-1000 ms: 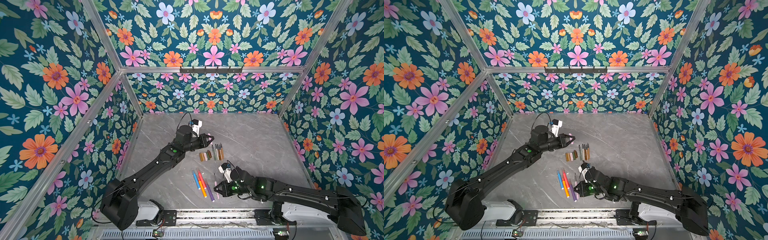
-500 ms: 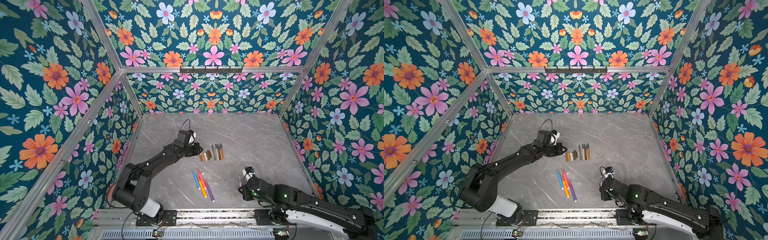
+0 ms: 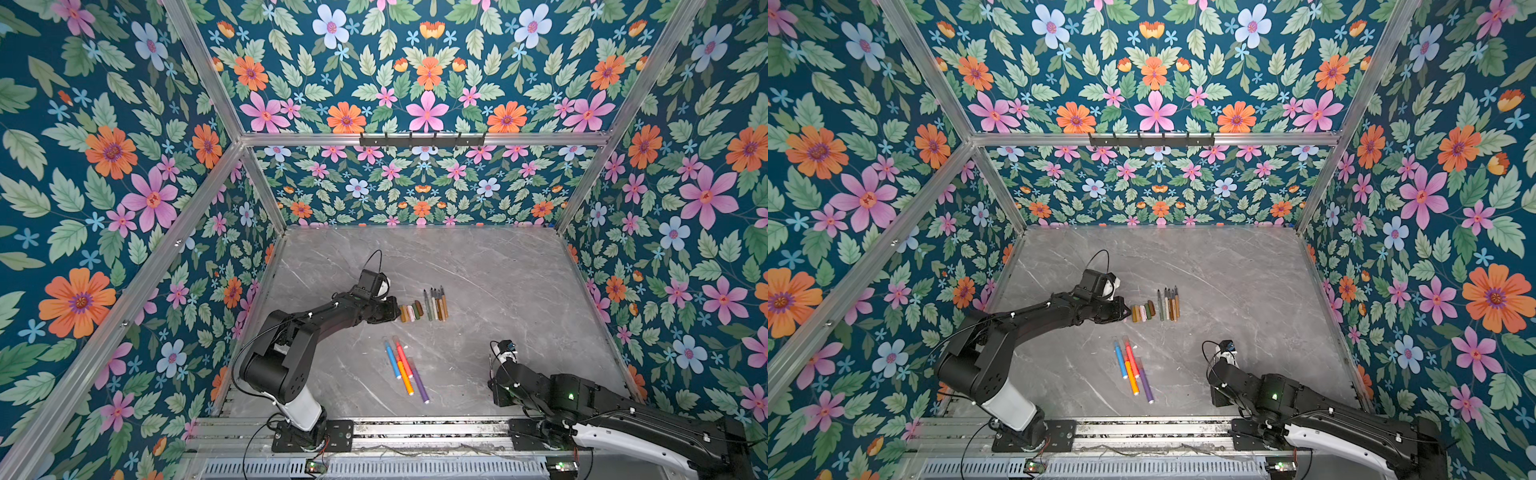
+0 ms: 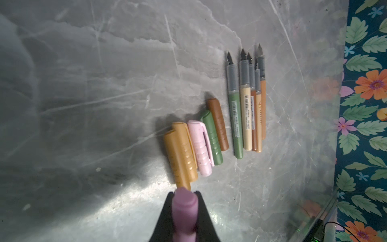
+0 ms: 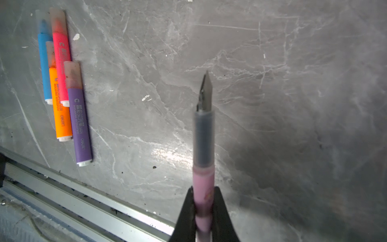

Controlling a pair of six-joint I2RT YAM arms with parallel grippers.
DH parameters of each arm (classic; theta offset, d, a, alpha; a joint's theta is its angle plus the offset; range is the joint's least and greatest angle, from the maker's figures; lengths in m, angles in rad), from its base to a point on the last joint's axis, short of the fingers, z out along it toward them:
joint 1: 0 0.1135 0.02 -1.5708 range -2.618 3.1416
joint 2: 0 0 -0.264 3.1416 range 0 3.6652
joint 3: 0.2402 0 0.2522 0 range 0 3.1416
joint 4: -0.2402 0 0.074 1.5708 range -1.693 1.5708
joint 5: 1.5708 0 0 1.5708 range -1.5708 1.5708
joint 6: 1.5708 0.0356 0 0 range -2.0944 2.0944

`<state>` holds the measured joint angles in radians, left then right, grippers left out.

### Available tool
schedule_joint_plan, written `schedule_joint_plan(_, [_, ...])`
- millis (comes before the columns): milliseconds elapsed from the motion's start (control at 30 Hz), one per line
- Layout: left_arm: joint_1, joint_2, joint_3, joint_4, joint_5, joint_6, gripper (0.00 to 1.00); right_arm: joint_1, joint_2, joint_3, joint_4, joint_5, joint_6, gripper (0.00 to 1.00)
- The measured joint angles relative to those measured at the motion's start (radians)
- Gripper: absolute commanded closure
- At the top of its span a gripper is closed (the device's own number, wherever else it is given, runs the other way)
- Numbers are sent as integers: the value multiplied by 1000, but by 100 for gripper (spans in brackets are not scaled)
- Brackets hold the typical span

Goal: Open the pen caps
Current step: 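Set the lilac cap beside the other caps and open the left gripper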

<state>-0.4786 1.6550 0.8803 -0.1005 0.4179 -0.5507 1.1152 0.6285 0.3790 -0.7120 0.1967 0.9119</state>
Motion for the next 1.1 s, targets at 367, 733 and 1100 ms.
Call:
schedule_joint_plan(367, [20,36,-18,42,5,-1,100,0,-48,-4,2,1,-1,100])
schedule_joint_plan(733, [68,74,-77,153,105,-46,100,0,-46,-5,2,0,-1,100])
schedule_joint_plan(1100, [71,76,-86,182,137,-56,80,0,-45,-5,2,0,-3,100])
